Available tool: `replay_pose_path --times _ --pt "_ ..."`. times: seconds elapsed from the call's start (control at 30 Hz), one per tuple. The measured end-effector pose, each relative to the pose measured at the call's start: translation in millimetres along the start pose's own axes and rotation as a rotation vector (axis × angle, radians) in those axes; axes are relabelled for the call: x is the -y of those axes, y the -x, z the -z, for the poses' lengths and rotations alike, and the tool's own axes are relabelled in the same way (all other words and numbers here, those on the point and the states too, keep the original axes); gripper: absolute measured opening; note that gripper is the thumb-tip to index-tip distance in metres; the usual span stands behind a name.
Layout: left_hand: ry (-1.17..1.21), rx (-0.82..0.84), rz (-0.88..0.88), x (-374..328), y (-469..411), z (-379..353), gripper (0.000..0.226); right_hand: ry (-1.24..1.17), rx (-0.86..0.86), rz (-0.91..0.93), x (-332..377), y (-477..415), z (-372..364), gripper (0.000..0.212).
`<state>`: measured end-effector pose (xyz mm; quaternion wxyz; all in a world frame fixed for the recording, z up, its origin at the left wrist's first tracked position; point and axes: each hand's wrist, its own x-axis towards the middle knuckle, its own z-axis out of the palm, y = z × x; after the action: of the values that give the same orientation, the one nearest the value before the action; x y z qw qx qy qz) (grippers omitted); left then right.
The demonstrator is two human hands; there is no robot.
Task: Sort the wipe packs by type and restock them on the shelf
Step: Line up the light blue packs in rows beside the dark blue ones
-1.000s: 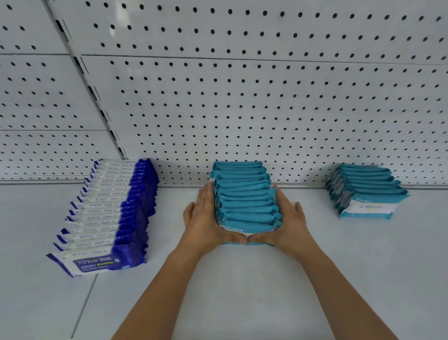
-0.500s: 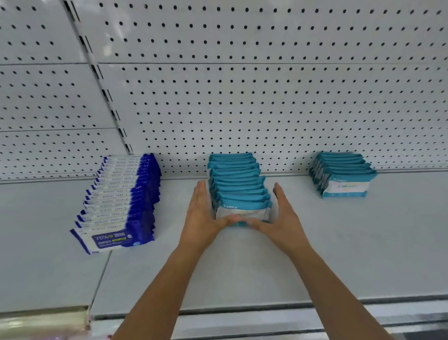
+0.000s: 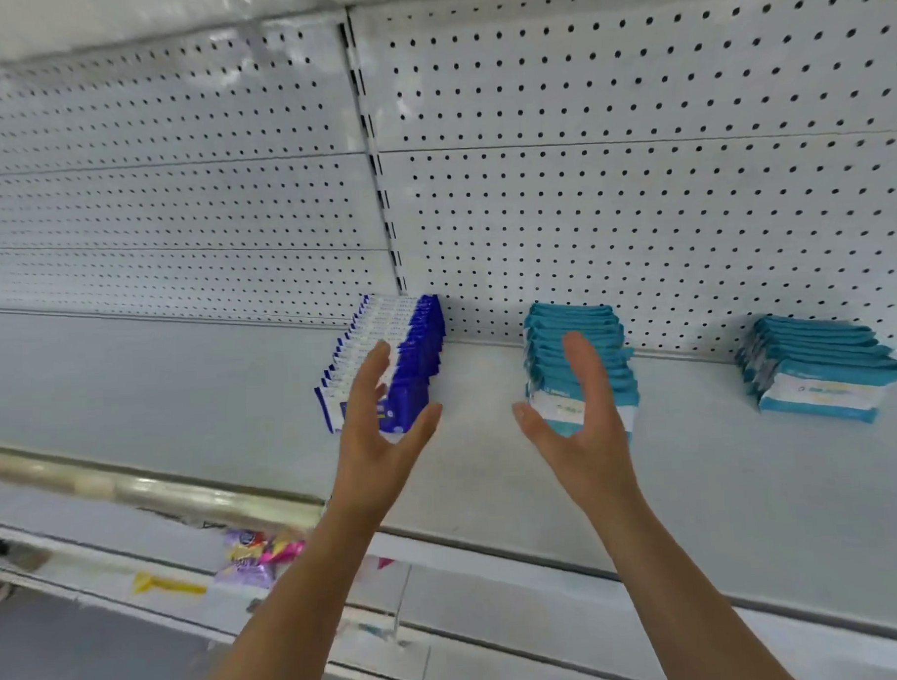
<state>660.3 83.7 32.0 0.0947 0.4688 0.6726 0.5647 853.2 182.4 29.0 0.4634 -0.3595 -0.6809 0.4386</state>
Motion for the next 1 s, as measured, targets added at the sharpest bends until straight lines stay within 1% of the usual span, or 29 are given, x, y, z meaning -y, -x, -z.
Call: replay_pose_path --times 0.1,0.2,0.3,0.4,0.43,0.5,0.53,0.6,0.67,0.7,0.77,0.83,0.87,0.93,1.0 --pt "0.037 -0.051 0.077 17.4 -6.5 33.9 0.082 0.021 0.166 -0.06 -3.2 2.8 -32.8 0.101" --pt "0.032 0.005 0.232 47.8 -14.3 57.8 0.104 0.064 0.299 -0.156 -12.4 3.7 -67.3 0.12" --pt "-0.052 0.162 0.315 75.0 -32.7 73.9 0.124 0.12 0.352 -0.224 -21.2 -1.8 -104.9 0.134" --pt "0.012 0.368 0.351 100.1 -55.1 81.1 0.126 0.147 0.358 -0.321 -26.8 -13.9 -139.5 0.144" --pt "0.036 0.43 0.35 110.4 -64.7 83.7 0.131 0.125 0.357 -0.349 -29.0 -18.6 -148.7 0.147" --pt "0.047 0.53 0.365 131.6 -84.4 87.0 0.153 0.085 0.385 -0.406 -32.2 -29.1 -163.3 0.15" --pt "0.045 0.571 0.371 140.5 -94.9 88.7 0.158 0.096 0.397 -0.419 -34.7 -35.0 -169.4 0.153" --pt "0.007 0.647 0.323 157.4 -114.0 91.5 0.156 0.206 0.364 -0.437 -43.6 -47.3 -178.5 0.159" --pt "0.002 0.697 0.229 169.3 -129.1 91.1 0.146 0.322 0.357 -0.438 -52.8 -56.5 -182.9 0.16" --pt "0.017 0.722 0.197 171.5 -134.6 91.0 0.143 0.342 0.357 -0.442 -53.8 -59.9 -184.2 0.159" --pt "0.074 0.768 0.198 175.7 -144.1 89.3 0.146 0.303 0.353 -0.456 -56.6 -64.6 -184.7 0.156" --pt "0.146 0.816 0.194 180.9 -150.7 86.1 0.136 0.219 0.348 -0.475 -58.6 -69.9 -183.7 0.153" --pt "0.173 0.836 0.187 180.7 -153.3 85.2 0.131 0.186 0.35 -0.488 -58.3 -72.7 -182.3 0.155" --pt "0.201 0.865 0.178 179.0 -158.6 83.7 0.131 0.152 0.379 -0.497 -60.3 -79.6 -179.3 0.158" --pt "0.217 0.879 0.175 178.5 -161.9 82.3 0.131 0.127 0.422 -0.48 -59.8 -86.7 -178.2 0.154"
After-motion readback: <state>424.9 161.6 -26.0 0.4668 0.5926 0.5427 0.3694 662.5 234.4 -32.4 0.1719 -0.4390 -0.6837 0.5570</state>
